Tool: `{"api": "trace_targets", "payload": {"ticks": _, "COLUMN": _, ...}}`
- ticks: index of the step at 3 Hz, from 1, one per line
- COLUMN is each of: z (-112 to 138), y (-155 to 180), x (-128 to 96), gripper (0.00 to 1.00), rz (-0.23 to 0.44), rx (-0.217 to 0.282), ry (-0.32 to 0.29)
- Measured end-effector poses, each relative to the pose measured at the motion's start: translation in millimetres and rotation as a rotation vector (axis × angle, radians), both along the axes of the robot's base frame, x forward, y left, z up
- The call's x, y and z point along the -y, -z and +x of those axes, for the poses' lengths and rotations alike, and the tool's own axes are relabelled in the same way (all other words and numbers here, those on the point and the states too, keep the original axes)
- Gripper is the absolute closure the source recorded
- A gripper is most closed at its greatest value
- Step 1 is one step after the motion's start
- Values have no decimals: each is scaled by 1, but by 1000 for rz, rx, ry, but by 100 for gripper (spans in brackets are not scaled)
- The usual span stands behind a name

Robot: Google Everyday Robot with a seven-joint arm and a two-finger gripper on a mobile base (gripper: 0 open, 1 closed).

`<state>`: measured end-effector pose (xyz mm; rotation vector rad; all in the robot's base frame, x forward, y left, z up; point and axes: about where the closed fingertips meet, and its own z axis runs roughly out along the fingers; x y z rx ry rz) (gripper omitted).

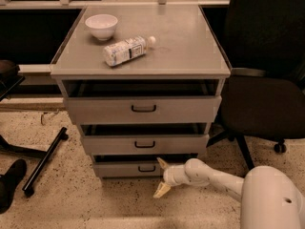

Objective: Open bottom drawer

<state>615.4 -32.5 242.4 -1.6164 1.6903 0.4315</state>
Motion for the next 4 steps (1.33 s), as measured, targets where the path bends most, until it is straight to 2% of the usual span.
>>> {"api": "trace_targets", "payload": {"ticks": 1, "z": 21, "y": 0, "x": -2, "gripper": 0, "rz": -16, "rx": 51, "ry": 16}}
{"api": "trace_targets", "payload": {"ticks": 2, "z": 40, "y": 4, "x": -2, "gripper": 0, "rz": -61, "rx": 82, "ry": 33}}
{"api": "trace_targets", "payload": {"ticks": 3, "z": 57, "y": 21, "x": 6, "gripper": 0, "rz": -105, "rx": 65, "ry": 61}}
{"api": "trace_targets", "payload": {"ticks": 4, "z": 77, "y": 45, "x": 18, "gripper": 0, "rz": -152, "rx": 27, "ry": 93}}
